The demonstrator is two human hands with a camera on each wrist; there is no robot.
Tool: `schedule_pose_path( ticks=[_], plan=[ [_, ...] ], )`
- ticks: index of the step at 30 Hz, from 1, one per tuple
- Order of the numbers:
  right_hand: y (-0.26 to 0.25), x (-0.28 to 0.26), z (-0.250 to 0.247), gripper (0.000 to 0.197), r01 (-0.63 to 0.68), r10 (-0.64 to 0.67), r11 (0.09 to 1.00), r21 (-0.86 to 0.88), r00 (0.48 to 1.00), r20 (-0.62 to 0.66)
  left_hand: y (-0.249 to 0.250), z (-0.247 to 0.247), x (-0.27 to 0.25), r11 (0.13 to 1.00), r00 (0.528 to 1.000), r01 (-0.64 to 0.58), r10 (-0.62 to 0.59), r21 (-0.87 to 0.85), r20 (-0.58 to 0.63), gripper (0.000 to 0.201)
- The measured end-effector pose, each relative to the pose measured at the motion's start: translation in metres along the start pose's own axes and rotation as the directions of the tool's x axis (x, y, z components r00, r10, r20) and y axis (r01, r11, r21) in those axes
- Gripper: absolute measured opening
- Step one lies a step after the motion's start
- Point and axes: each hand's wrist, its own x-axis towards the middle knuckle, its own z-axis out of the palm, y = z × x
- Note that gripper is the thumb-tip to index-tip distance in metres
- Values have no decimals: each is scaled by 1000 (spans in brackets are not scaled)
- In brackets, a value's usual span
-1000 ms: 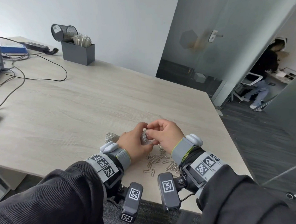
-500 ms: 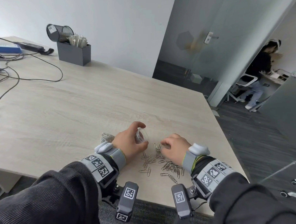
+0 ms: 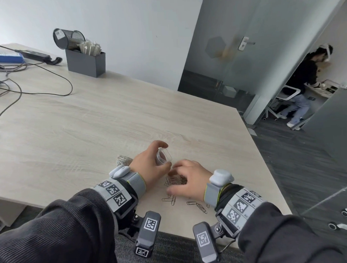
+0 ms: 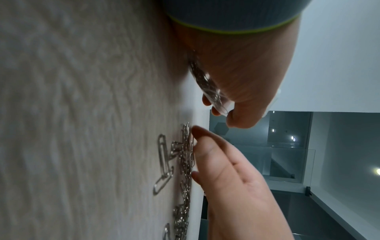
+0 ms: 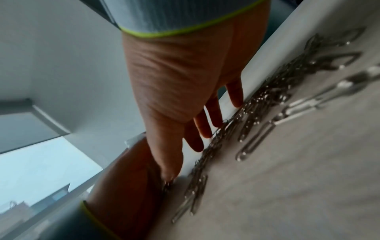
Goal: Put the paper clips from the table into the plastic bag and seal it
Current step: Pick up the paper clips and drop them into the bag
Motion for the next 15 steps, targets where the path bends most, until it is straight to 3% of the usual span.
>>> schedule_pose_path(
  ticks=[3, 9, 15],
  plan=[
    [-10, -5, 3, 67, 104, -102, 992, -66, 994, 32, 0, 1, 0, 1000, 1000, 0, 0, -2, -20, 46],
    [-6, -3, 9, 23, 162, -162, 987, -2, 986, -22, -1, 2, 1, 1000, 1000, 7, -7, 5, -12, 46],
    [14, -9, -2, 10, 153, -153, 988, 20, 988, -22, 0, 0, 1, 1000, 1000, 11, -11, 1, 24, 49]
  ],
)
